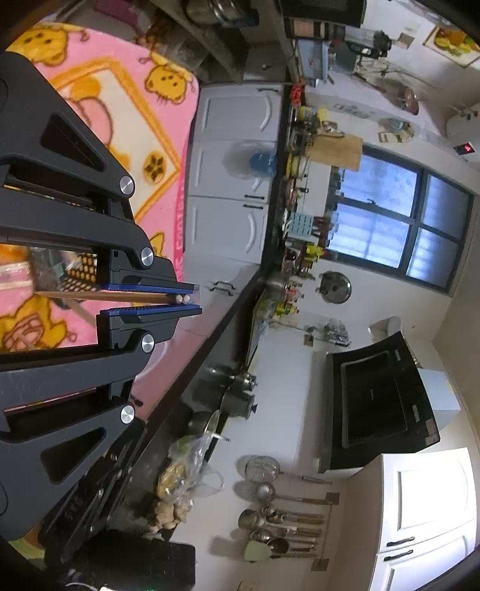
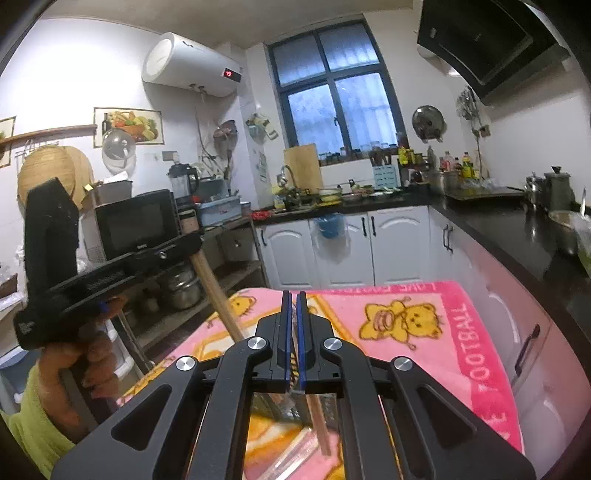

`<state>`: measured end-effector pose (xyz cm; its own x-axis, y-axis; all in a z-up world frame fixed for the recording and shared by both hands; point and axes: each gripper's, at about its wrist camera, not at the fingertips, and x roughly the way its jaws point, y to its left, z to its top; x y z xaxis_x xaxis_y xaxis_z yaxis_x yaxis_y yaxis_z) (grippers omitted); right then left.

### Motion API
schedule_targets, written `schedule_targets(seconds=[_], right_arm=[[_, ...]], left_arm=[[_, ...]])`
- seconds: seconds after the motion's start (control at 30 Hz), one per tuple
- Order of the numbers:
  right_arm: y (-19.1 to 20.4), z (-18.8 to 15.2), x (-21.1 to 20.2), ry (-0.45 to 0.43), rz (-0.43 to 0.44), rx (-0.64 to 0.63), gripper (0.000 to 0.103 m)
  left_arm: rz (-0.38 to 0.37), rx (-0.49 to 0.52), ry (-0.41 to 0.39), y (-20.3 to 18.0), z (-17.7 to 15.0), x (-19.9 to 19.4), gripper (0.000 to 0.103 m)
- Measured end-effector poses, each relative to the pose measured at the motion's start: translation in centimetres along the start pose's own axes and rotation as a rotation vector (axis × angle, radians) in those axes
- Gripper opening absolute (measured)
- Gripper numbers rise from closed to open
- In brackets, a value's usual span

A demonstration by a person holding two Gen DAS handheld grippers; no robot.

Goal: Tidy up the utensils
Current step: 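Raise the left tool's chopstick over the caddy while the right tool carries its chopstick above it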

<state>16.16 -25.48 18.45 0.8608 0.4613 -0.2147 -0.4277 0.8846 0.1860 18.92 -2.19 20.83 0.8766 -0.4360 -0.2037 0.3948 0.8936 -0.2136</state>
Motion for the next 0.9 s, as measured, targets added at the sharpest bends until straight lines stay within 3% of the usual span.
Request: schedule_targets(seconds=[0.47, 0.9], right_arm=[[0.7, 4.9, 3.5, -0.044, 0.028, -0.018, 0.003], [0.5, 6.0, 7.1, -0.055, -0.003, -0.031, 0.003]], left_arm=[[0.100, 0.111, -0.042, -0.1, 2.1, 2.7, 0.003], [0.130, 0.140, 0.000, 1.2, -0.4, 5.4, 0.003]])
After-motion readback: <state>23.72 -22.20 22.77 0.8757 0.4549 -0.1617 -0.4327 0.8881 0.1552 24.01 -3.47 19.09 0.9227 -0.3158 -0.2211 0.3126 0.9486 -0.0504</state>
